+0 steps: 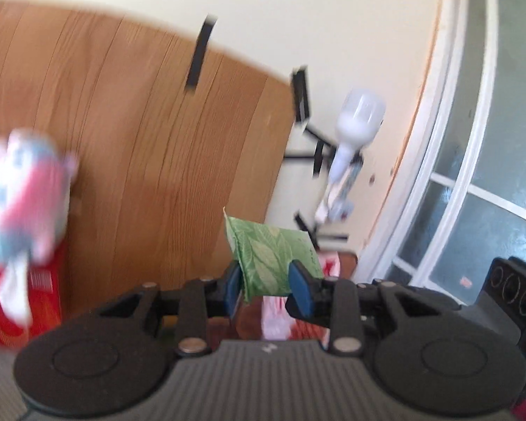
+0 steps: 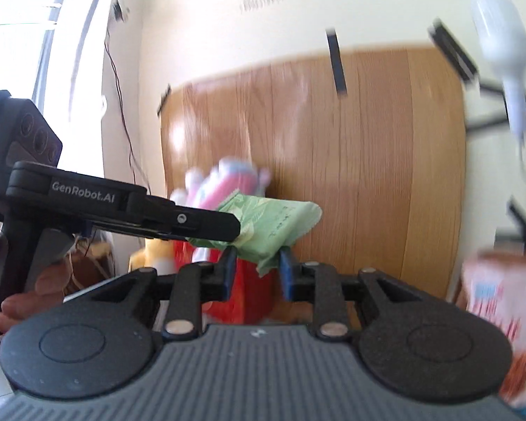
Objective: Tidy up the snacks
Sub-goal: 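Carry the pale green pack into the black box and release it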
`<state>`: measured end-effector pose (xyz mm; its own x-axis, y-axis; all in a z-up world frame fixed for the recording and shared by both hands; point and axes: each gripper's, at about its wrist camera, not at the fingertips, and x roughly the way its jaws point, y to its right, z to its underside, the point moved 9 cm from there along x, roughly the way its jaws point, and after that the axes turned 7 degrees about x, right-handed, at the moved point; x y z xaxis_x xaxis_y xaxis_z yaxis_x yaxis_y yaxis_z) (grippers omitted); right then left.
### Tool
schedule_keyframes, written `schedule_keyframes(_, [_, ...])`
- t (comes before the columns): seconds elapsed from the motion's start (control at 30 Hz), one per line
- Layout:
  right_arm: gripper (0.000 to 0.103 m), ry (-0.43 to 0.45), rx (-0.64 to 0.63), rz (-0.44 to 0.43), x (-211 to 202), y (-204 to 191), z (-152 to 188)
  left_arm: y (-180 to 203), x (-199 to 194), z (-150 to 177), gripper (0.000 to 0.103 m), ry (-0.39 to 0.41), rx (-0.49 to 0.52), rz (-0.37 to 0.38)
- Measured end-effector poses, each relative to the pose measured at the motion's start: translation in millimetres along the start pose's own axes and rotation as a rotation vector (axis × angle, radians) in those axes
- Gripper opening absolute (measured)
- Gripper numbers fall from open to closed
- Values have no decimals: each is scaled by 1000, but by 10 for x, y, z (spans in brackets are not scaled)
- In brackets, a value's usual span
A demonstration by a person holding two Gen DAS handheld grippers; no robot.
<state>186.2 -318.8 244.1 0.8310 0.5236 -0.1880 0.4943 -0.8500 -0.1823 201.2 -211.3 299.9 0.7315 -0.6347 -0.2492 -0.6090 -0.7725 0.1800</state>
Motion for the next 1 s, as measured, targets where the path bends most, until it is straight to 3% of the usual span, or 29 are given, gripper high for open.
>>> schedule_keyframes(0.07, [29,40,-37,6,44,15,-242,10,77,-160,30,16,35,-22])
schedule_keyframes(0.17, [31,45,-44,22,194,131,-170,-115,395,34,31,-31,22,-36])
schedule_keyframes(0.4, [30,-174,137,94,791,905,1108,-617,1587,1362,31,-286,-102,-51])
schedule_keyframes(0.57, [31,-284,189,163,1066,1352,1684,-777,2095,1857,31,-372,-171,-59])
schedule_keyframes(0.77, [40,-305,231,225,1140,1619,1831,-960,2211,2019,37,-396,-203,-136])
schedule_keyframes(1.0, [41,-186,339,188,645,1456,1690,-988,1650,1981,37,-349,-178,-226])
